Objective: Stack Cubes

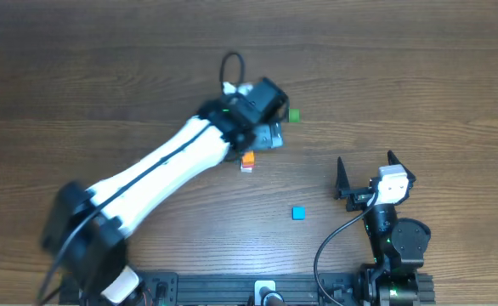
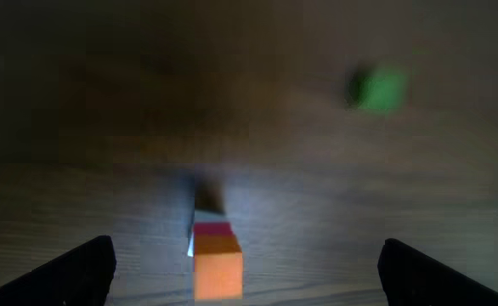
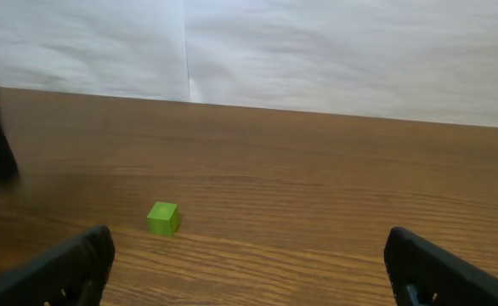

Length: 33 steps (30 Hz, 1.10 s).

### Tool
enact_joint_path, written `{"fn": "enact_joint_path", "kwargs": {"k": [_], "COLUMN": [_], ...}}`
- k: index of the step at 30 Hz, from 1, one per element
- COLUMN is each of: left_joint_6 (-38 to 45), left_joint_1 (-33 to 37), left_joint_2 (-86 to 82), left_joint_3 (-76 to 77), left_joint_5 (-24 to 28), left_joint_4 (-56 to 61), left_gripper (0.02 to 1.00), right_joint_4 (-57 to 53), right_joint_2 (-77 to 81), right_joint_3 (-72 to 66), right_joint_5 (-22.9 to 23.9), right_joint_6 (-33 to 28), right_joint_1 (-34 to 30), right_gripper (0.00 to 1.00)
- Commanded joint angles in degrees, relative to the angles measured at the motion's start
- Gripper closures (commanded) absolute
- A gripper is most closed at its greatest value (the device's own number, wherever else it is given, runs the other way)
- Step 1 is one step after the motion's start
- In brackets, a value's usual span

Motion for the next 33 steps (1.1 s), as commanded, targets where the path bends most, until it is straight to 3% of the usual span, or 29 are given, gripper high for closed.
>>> {"fn": "enact_joint_path", "kwargs": {"k": [1,7,8,13,23,30,33], "left_joint_6": [0.48,9.49,12.11,21.77,33.99,38.86,44.22], "left_joint_1": [4.39,17.16,22.03,32.06,38.27,39.95,41.51], "left_joint_2": [-13.86,-27.50,-31.10,-41.88,-67.08,-80.11,-85.35], "left_joint_3": [1.27,0.26,-1.38,-11.10,-46.97,-63.60,-69.22], "left_joint_5": [-8.17,-8.46,-7.17,-0.35,6.23,8.70,12.59], "left_joint_4": [-0.13,3.10,5.99,18.69,46.25,52.92,54.18], "left_gripper": [0.020,0.020,0.020,0.020,0.020,0.020,0.020], "right_joint_4": [-0.20,-0.20,-0.20,-0.20,-0.20,-0.20,-0.20], "right_joint_2": [-0.42,-0.42,-0.42,-0.42,-0.42,-0.42,-0.42], "right_joint_3": [-0.33,-0.33,-0.33,-0.33,-0.33,-0.33,-0.33], "right_joint_5": [-0.24,-0.24,-0.24,-0.24,-0.24,-0.24,-0.24], "right_joint_6": [-0.24,-0.24,-0.24,-0.24,-0.24,-0.24,-0.24], "right_joint_1": [0.22,0.22,0.22,0.22,0.22,0.22,0.24], "right_gripper": [0.009,0.009,0.009,0.007,0.009,0.009,0.009]}}
